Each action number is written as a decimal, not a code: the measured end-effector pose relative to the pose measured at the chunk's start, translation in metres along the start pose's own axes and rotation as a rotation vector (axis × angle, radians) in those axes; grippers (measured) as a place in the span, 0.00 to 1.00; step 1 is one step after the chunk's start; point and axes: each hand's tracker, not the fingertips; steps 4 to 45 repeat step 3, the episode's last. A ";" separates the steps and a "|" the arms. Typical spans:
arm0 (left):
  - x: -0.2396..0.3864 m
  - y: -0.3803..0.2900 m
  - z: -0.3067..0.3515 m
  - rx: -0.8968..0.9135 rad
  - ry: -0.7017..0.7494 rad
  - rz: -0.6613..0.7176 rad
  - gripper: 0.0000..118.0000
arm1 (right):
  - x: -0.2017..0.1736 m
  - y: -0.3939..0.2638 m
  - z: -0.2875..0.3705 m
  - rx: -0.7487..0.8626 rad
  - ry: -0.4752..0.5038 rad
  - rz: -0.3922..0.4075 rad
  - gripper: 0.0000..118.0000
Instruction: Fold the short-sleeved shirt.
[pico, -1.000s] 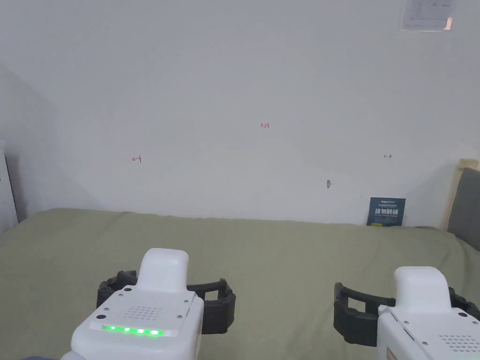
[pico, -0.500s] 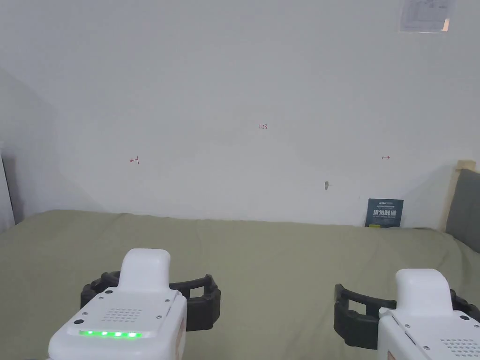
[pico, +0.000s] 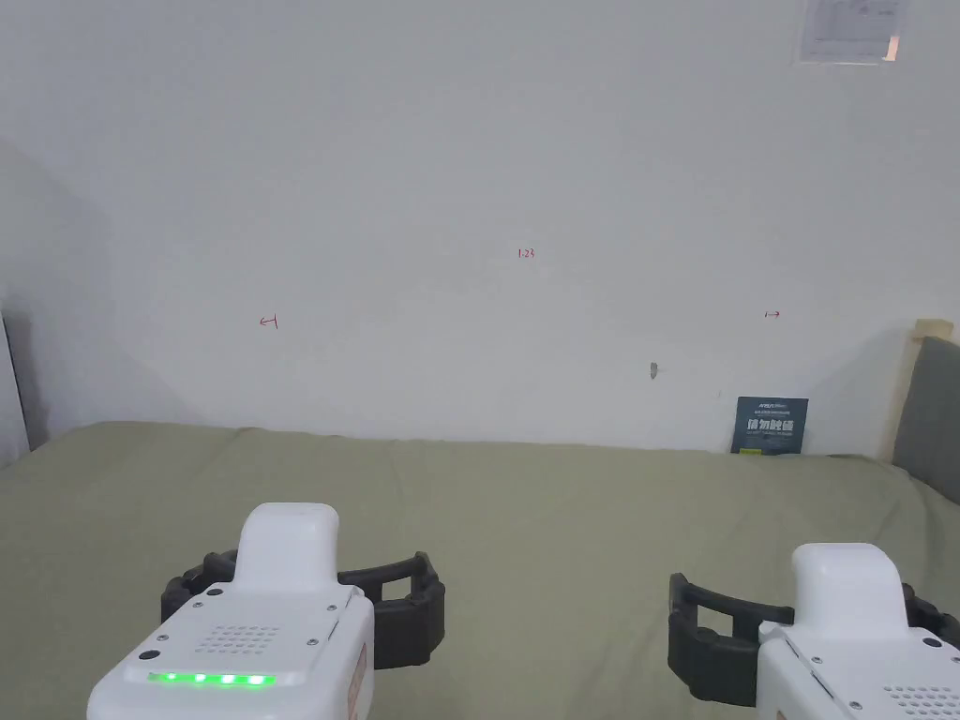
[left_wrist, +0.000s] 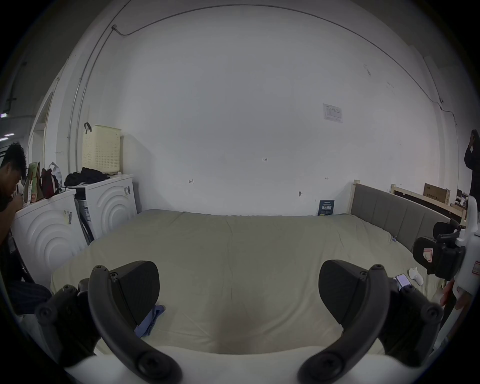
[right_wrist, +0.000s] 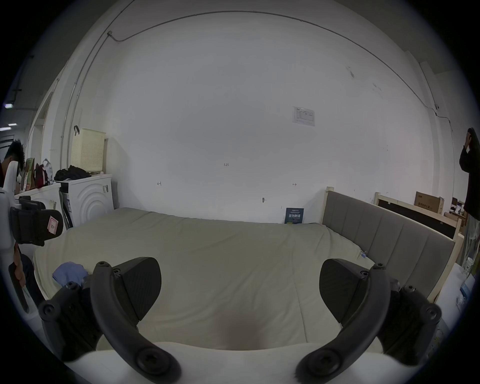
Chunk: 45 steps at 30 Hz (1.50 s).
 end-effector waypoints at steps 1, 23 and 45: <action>0.001 0.000 0.000 -0.002 0.001 0.001 1.00 | -0.001 0.000 0.001 0.005 -0.001 -0.001 1.00; 0.001 -0.002 -0.002 -0.006 0.004 0.006 1.00 | 0.000 0.000 0.000 0.007 0.003 0.000 1.00; 0.001 -0.002 -0.002 -0.006 0.004 0.006 1.00 | 0.000 0.000 0.000 0.007 0.003 0.000 1.00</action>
